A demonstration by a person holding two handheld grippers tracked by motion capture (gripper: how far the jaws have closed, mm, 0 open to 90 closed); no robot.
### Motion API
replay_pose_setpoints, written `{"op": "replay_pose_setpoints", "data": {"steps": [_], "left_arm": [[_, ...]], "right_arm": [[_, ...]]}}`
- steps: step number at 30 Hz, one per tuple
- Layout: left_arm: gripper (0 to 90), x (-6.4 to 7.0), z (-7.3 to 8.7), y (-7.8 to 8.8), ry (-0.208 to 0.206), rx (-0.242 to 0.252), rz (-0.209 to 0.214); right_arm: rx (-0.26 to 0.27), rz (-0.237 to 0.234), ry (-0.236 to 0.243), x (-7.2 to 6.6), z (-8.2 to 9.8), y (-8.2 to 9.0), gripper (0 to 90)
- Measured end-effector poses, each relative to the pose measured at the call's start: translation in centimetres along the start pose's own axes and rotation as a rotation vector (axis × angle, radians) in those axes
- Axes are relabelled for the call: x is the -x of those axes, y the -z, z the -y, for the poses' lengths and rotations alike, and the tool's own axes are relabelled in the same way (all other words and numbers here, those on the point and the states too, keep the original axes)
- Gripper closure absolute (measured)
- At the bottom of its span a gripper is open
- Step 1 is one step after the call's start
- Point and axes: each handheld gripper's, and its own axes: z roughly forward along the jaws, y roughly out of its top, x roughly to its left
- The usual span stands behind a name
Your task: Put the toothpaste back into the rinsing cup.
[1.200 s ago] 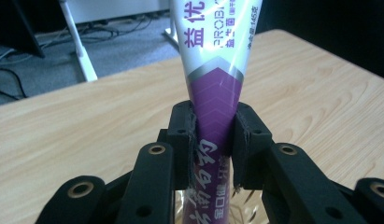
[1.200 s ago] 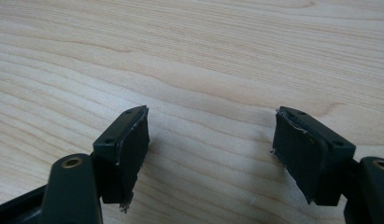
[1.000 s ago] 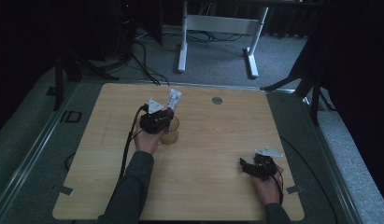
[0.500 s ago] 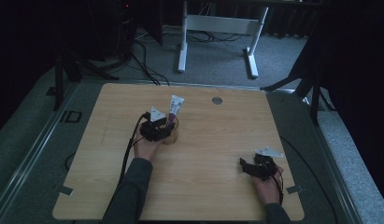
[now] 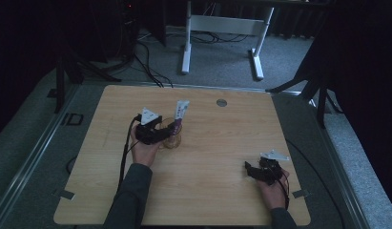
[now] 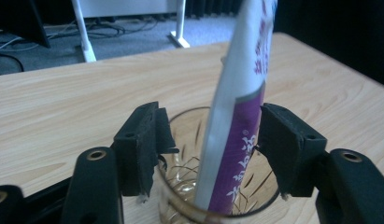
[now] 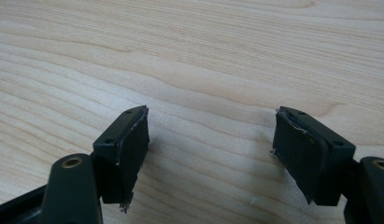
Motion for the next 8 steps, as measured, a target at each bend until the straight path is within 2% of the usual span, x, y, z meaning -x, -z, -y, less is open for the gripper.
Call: {"op": "replay_pose_setpoints", "data": {"steps": [3,6,8], "left_arm": [[37.1,-0.8,0.4,1.2,0.018,0.016,-0.014],[35.1,-2.1,1.4,2.0,0.049,0.000,-0.046],[34.6,-3.4,2.5,2.6,0.078,-0.023,-0.085]], "right_arm": [[0.000,0.000,-0.001,0.0,0.0,0.0,26.9],[-0.001,0.000,0.000,0.0,0.0,0.0,26.9],[0.000,0.000,0.000,0.0,0.0,0.0,26.9]]}}
